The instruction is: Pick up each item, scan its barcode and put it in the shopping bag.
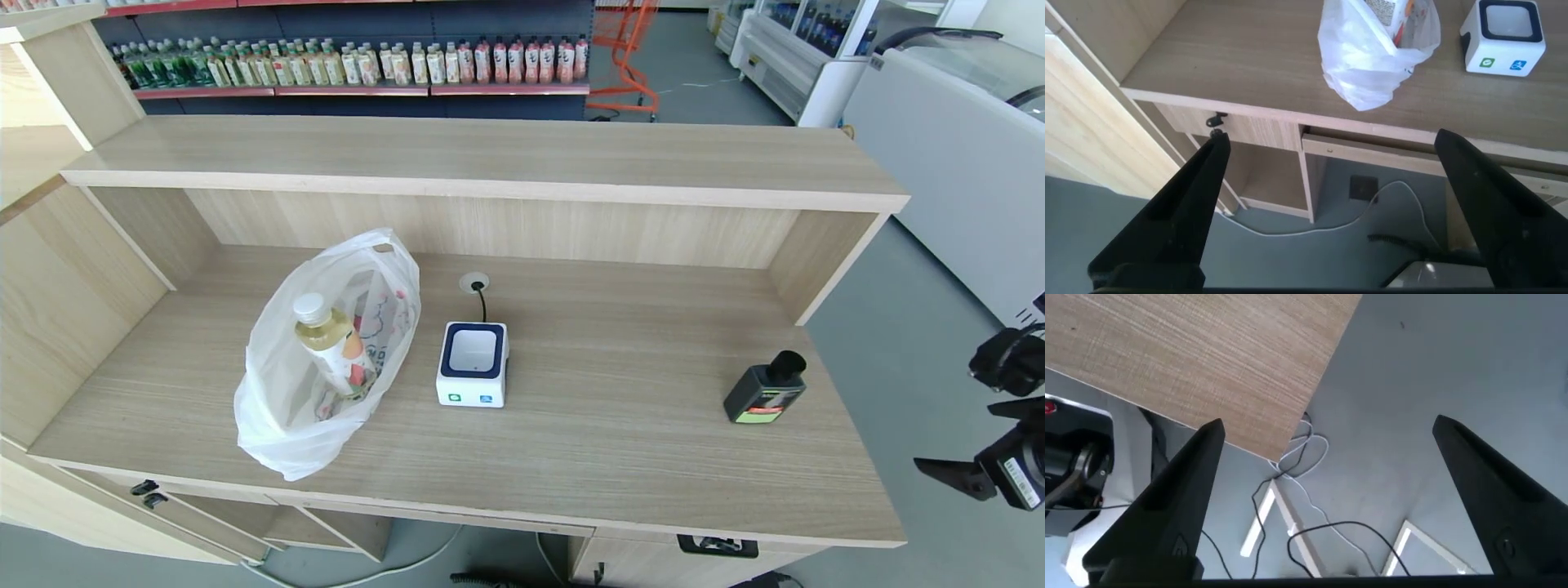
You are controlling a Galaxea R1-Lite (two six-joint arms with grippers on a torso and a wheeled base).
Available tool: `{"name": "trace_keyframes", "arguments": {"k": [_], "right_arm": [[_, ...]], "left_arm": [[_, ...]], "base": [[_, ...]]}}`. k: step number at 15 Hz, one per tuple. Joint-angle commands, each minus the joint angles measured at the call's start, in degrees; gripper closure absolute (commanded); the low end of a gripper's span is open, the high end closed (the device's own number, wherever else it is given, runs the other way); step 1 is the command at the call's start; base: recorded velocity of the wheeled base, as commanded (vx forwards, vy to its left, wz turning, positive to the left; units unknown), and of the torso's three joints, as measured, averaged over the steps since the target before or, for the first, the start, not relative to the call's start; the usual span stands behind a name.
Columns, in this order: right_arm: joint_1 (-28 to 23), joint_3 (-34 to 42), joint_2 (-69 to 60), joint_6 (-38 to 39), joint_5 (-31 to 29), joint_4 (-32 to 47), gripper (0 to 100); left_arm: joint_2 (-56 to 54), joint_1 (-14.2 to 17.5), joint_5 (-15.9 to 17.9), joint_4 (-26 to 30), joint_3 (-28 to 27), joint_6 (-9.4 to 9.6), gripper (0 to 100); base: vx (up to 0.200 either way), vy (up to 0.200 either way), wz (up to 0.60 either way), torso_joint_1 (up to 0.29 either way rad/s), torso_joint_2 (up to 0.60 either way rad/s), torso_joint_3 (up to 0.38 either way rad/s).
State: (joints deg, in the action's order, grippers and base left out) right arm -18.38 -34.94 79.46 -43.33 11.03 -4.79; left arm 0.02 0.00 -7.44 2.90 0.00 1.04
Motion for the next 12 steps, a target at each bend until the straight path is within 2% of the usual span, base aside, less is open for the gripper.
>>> {"name": "trace_keyframes", "arguments": {"k": [1, 4, 6, 12], "right_arm": [[2.7, -3.3, 7.7, -0.6, 0.2, -0.1, 0], [7.1, -6.2, 13.3, -0.5, 1.3, -3.9, 0], [11.6, -7.0, 17.4, -0.4, 1.5, -9.1, 0], [14.9, -7.1, 22.3, -0.1, 1.5, -13.8, 0]], "left_arm": [[0.1, 0.0, 0.0, 0.0, 0.0, 0.02, 0], [0.1, 0.0, 0.0, 0.0, 0.0, 0.02, 0], [0.1, 0.0, 0.0, 0.0, 0.0, 0.02, 0], [0.1, 0.0, 0.0, 0.0, 0.0, 0.02, 0]], "base": [[0.0, 0.0, 0.0, 0.0, 0.0, 0.0], [0.0, 0.0, 0.0, 0.0, 0.0, 0.0], [0.0, 0.0, 0.0, 0.0, 0.0, 0.0], [0.0, 0.0, 0.0, 0.0, 0.0, 0.0]]}}
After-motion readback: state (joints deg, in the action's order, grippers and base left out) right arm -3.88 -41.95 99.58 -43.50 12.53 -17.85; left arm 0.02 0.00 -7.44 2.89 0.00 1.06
